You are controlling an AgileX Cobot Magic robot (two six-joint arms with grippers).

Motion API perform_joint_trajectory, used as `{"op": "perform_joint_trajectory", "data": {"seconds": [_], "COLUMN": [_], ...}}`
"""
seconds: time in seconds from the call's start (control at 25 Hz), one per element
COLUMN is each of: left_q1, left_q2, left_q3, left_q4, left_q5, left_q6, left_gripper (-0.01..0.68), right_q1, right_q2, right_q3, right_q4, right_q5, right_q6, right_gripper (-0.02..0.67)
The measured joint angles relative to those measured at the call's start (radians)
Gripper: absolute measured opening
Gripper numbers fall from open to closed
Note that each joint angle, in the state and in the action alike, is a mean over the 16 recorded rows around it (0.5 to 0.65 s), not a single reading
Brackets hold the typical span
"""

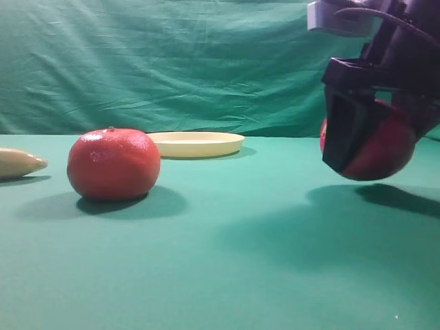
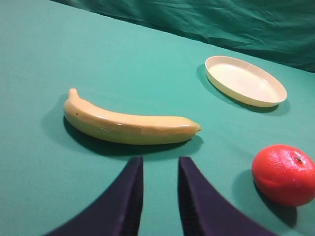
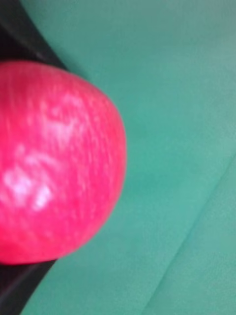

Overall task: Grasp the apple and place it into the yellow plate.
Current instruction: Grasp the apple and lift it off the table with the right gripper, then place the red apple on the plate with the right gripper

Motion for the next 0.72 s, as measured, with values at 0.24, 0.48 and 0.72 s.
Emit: {"op": "perform_joint_trajectory", "data": {"seconds": [0.24, 0.48, 0.72], "left_q1": [0.0, 0.0, 0.0], "left_q2": [0.0, 0.0, 0.0], "left_q3": [0.0, 0.0, 0.0], "left_q4": [0.0, 0.0, 0.0], "left_q5": [0.0, 0.0, 0.0], "left_q6": [0.0, 0.0, 0.0], "left_gripper": [0.157, 0.157, 0.157], "right_q1": [0.007, 0.032, 0.061], "right_q2": [0.136, 0.335, 0.491], "right_q3": [-0.302, -0.605, -0.787], "right_q4": [0.019, 0.041, 0.057], "right_q5": [0.015, 0.04, 0.06], "right_q6": [-0.009, -0.035, -0.068], "right_gripper": [0.47, 0.47, 0.52]}}
